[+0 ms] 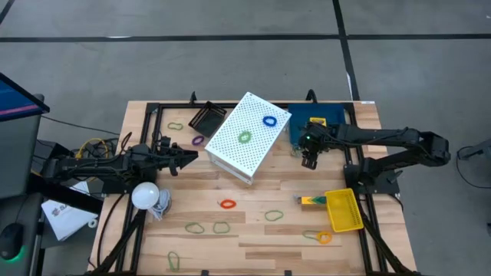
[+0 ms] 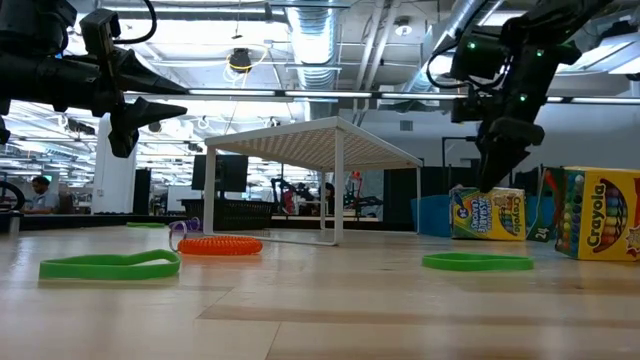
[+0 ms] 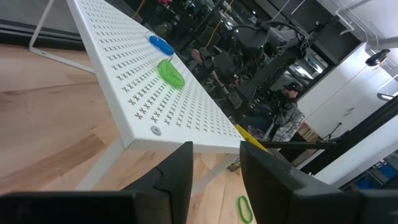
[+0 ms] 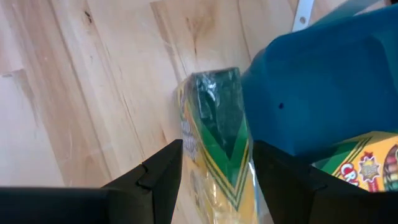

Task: Pick & Place Office Desk Supplies
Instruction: Put the yellow box of crayon into the blue bin

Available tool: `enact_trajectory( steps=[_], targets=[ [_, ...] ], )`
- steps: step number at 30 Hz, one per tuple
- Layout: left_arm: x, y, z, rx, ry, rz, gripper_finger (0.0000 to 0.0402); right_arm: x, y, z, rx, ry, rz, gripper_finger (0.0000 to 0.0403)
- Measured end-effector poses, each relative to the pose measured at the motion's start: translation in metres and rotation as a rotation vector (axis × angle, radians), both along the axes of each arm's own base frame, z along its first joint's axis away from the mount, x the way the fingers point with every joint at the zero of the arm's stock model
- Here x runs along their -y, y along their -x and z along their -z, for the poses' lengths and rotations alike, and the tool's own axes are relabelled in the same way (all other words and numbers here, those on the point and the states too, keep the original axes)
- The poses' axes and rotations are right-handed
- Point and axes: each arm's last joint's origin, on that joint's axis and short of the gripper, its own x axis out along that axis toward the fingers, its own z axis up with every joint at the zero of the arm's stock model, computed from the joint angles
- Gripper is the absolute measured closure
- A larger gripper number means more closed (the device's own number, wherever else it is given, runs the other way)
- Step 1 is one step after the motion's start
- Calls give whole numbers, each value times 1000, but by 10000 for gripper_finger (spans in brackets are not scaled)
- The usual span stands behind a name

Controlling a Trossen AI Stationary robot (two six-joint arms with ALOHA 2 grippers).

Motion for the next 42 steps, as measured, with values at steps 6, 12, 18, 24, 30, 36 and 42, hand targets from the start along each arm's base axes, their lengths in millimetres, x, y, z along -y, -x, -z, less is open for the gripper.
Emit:
enact_trajectory(
  steps=[6, 12, 18, 24, 30, 36, 42],
  targets=[
    [0, 0, 0, 0, 0, 0, 275, 6, 0, 2, 0, -4, 30, 212],
    [0, 0, 0, 0, 0, 0, 275, 1, -7, 20, -70, -70, 12, 212],
    [0, 0, 0, 0, 2, 0, 275, -5, -18, 32, -80, -83, 4, 213],
    [0, 0, 0, 1, 3, 0, 275, -13, -19, 31, -77, -100, 13, 251],
    [0, 0, 0, 1, 3, 0, 275, -23, -17, 21, -63, -152, 33, 315],
    [0, 0, 0, 1, 3, 0, 275, -31, -22, -13, 42, -178, 65, 314],
    [0, 0, 0, 1, 3, 0, 275, -31, -18, -61, 148, -89, 232, 287]
  ],
)
